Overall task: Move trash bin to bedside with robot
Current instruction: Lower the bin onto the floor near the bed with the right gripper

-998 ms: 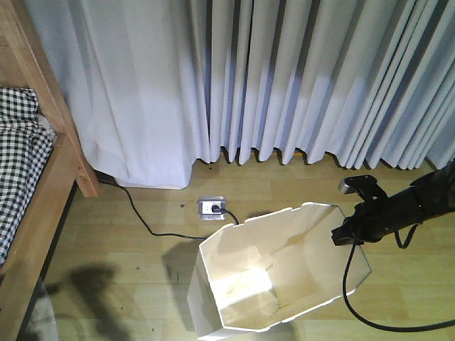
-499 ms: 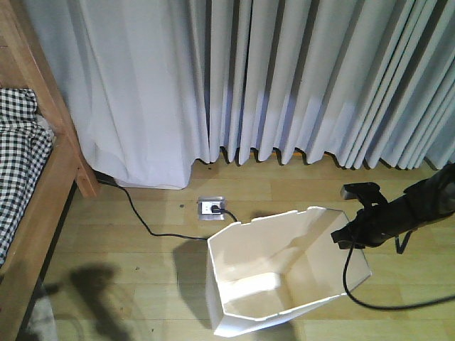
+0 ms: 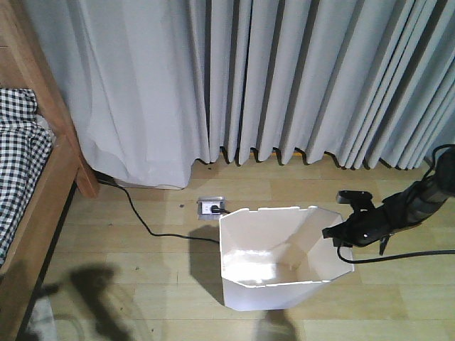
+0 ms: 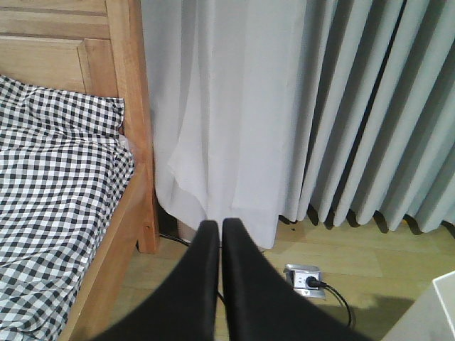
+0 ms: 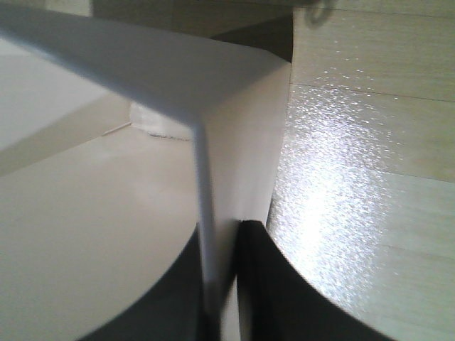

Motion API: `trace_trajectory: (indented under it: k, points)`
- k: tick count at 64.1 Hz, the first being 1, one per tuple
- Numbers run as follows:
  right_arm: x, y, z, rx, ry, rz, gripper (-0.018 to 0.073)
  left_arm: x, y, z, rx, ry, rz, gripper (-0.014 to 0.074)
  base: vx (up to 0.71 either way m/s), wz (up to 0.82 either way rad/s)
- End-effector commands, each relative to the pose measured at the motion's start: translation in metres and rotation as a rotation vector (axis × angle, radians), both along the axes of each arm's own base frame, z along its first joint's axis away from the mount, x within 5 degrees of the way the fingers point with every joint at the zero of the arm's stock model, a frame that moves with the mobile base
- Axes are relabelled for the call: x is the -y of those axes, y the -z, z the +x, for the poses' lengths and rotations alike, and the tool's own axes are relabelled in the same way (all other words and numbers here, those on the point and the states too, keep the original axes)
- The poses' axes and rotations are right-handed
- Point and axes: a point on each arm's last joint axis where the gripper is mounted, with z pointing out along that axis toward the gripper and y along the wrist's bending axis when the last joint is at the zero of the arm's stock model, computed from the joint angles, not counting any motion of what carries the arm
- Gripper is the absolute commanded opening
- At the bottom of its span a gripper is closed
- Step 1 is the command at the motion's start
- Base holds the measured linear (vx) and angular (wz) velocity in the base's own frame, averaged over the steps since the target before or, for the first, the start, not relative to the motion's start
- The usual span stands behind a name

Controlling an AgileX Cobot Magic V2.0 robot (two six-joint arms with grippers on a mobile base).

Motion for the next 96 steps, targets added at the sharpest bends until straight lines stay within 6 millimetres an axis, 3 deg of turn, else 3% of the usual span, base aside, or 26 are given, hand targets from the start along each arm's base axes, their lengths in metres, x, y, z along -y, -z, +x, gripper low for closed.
trace_trajectory:
  k: [1,37,60,75,96]
  points:
    - [-0.005,-0.026,0.029,0.074,0.012,0.139,-0.0005,0.0,-0.005,0.001,0.077,0.004,0.004,-0.0006,0.0,0.0]
    - [0.005,0.034,0.058,-0.048,0.04,0.09,0.0008,0.0,-0.005,0.001,0.077,0.004,0.004,-0.0006,0.0,0.0]
    - [0.004,0.045,0.067,-0.062,0.03,0.119,0.005,0.0,-0.005,0.001,0.077,0.004,0.004,-0.0006,0.0,0.0]
    - [0.004,0.045,0.067,-0.063,0.028,0.118,0.0204,0.0,-0.005,0.001,0.077,0.004,0.004,-0.0006,0.0,0.0]
    - [0.008,0.044,0.067,-0.068,0.026,0.086,0.0542,0.0,-0.005,0.001,0.077,0.004,0.004,-0.0006,0.0,0.0]
